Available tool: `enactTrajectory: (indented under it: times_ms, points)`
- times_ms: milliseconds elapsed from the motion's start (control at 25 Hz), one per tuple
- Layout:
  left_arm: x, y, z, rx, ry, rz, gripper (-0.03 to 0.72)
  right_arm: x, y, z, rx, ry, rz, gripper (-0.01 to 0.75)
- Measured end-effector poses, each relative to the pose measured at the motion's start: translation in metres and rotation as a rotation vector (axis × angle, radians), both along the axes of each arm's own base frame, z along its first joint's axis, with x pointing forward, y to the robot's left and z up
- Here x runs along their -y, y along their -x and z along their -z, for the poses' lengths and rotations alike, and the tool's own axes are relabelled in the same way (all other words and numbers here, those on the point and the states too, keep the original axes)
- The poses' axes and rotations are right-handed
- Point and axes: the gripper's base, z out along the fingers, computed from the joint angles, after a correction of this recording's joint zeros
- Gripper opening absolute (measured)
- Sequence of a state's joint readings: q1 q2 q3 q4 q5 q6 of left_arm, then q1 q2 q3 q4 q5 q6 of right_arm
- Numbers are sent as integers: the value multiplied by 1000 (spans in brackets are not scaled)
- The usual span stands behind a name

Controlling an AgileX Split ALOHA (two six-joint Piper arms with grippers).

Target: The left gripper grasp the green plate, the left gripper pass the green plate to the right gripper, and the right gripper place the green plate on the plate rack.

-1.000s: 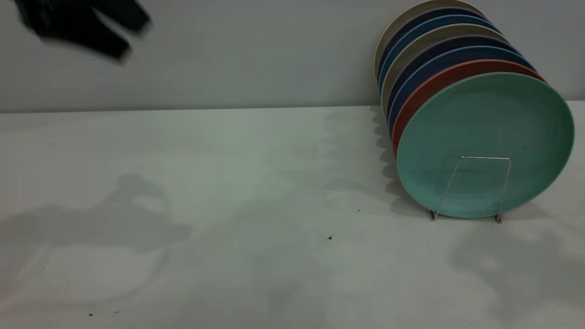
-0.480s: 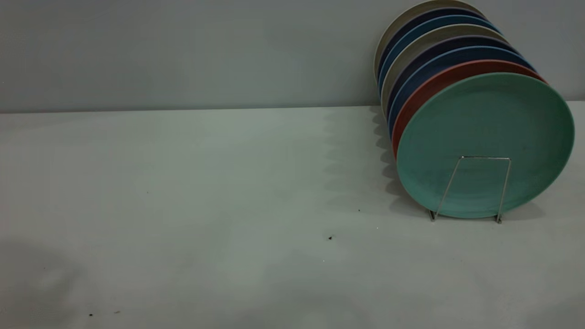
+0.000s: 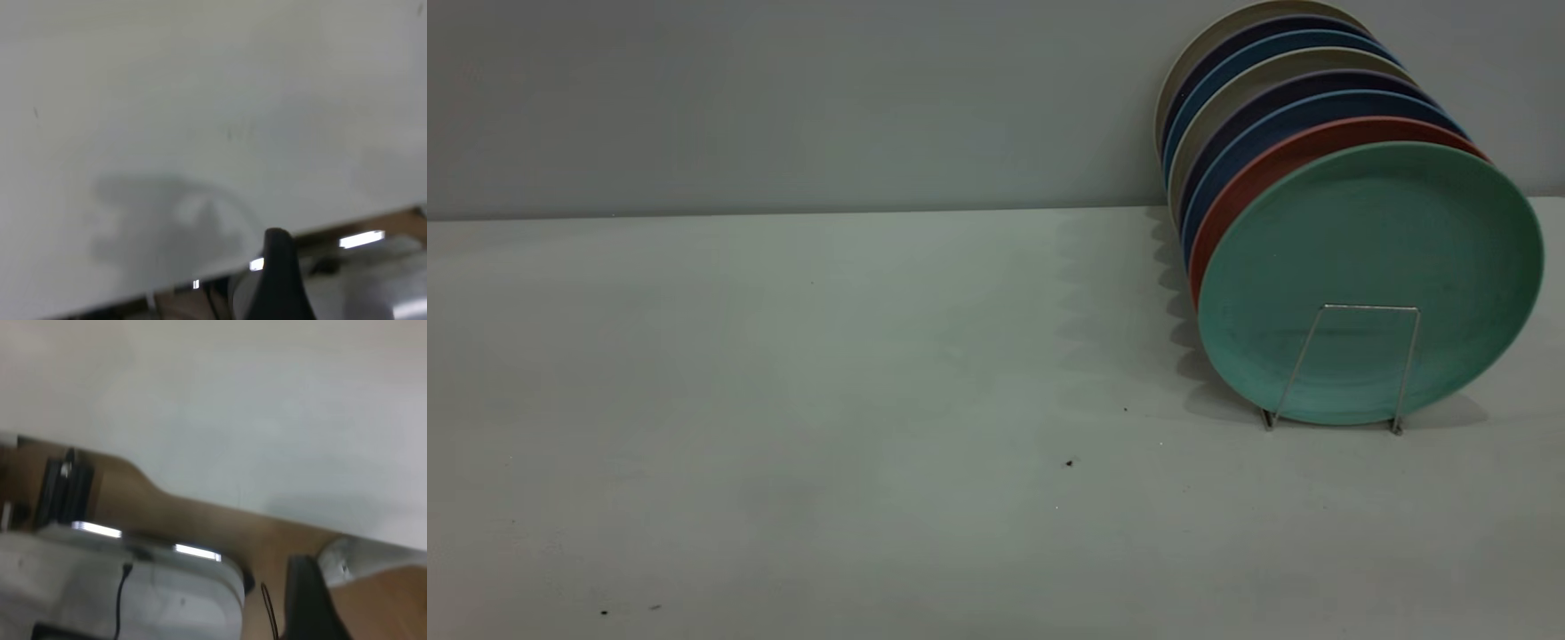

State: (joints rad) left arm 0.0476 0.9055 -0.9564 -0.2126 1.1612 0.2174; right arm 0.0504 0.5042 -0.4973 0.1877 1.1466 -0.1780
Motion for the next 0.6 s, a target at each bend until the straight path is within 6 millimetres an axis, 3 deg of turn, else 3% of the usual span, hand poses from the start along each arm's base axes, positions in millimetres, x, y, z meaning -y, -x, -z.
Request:
enactTrajectory:
  times_ms: [200, 600]
  points:
    - [-2, 33, 41, -71, -41, -1, 589, 5, 14, 0, 112, 26, 31, 471]
    - [-1, 86, 84, -24, -52, -7, 589, 10, 29, -4, 219, 31, 103, 471]
